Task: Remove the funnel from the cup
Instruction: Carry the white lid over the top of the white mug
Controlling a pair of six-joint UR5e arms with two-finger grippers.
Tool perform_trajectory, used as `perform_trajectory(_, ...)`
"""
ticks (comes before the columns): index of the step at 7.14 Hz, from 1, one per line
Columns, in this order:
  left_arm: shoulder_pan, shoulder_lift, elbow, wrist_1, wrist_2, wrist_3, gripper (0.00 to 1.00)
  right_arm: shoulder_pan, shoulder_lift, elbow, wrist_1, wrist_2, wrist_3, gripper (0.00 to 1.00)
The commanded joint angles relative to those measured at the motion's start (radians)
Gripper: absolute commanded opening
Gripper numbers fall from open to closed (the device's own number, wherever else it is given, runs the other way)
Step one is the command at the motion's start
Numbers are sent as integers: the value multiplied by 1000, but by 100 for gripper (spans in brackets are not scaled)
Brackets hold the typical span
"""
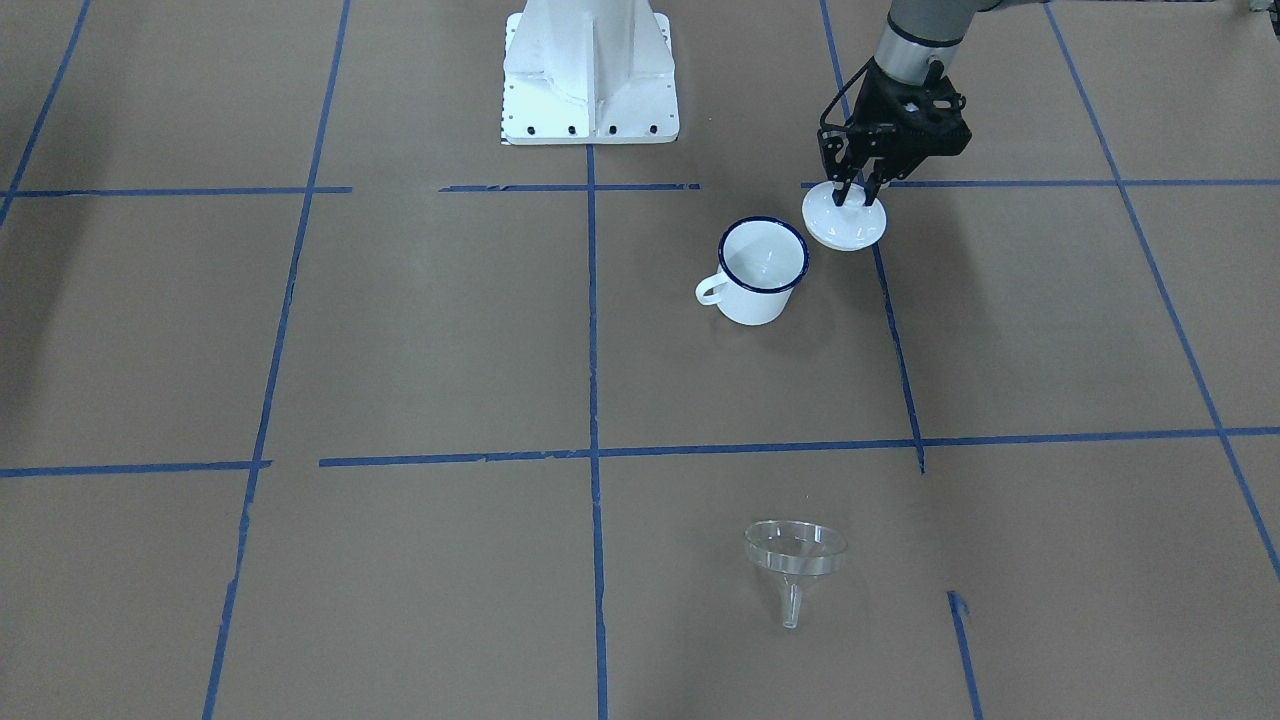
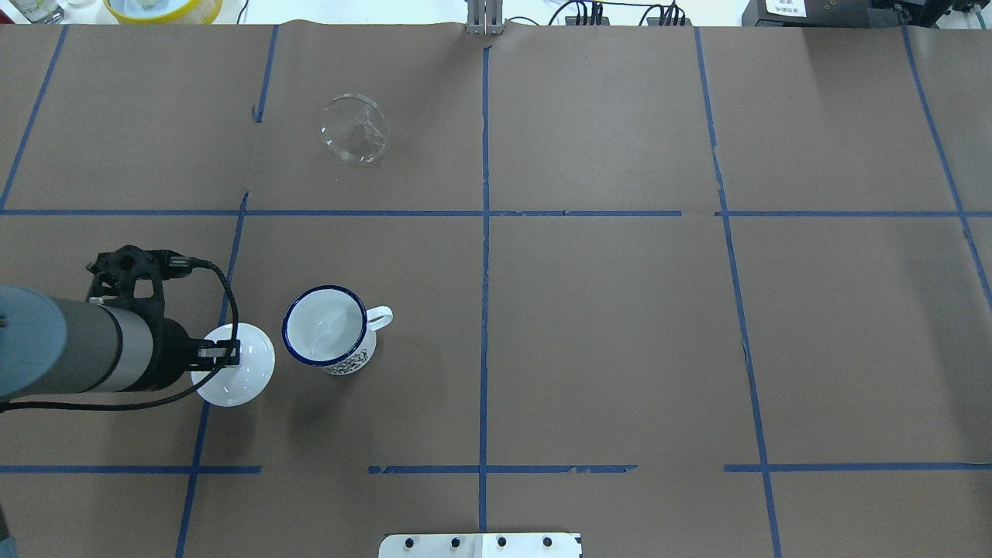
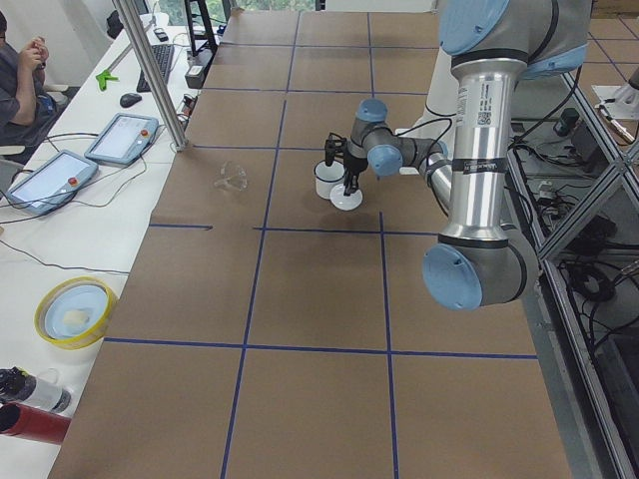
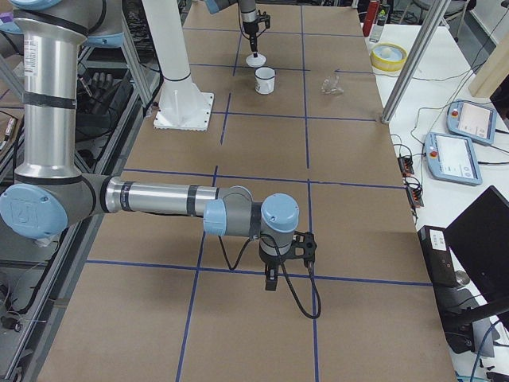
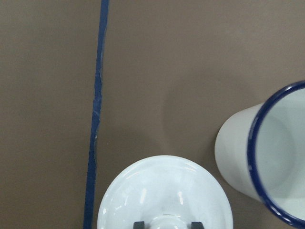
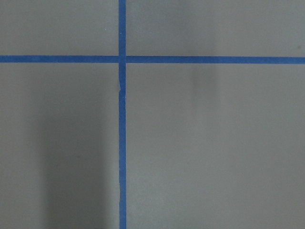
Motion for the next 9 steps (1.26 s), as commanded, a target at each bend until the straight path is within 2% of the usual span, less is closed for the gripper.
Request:
perform_trajectory(1, -35, -45, -161, 164, -11, 16, 0, 0, 0, 0, 0, 0, 0, 100)
perform_trajectory(2, -51, -162, -134, 258, -49, 14, 0, 0, 0, 0, 0, 0, 0, 100)
perform_trajectory(3, -52, -320, -43, 373, -51, 13, 0, 0, 0, -2, 0, 0, 0, 100)
perform_trajectory(4, -49, -403, 52, 394, -53, 11, 0, 0, 0, 0, 0, 0, 0, 100)
perform_trajectory(6, -46, -433, 148, 378, -53, 13, 0, 0, 0, 0, 0, 0, 0, 100)
perform_trajectory(7, -46, -432, 188, 326, -54, 13, 0, 0, 0, -2, 0, 0, 0, 100)
perform_trajectory(9, -46, -432, 217, 298, -54, 13, 0, 0, 0, 0, 0, 0, 0, 100)
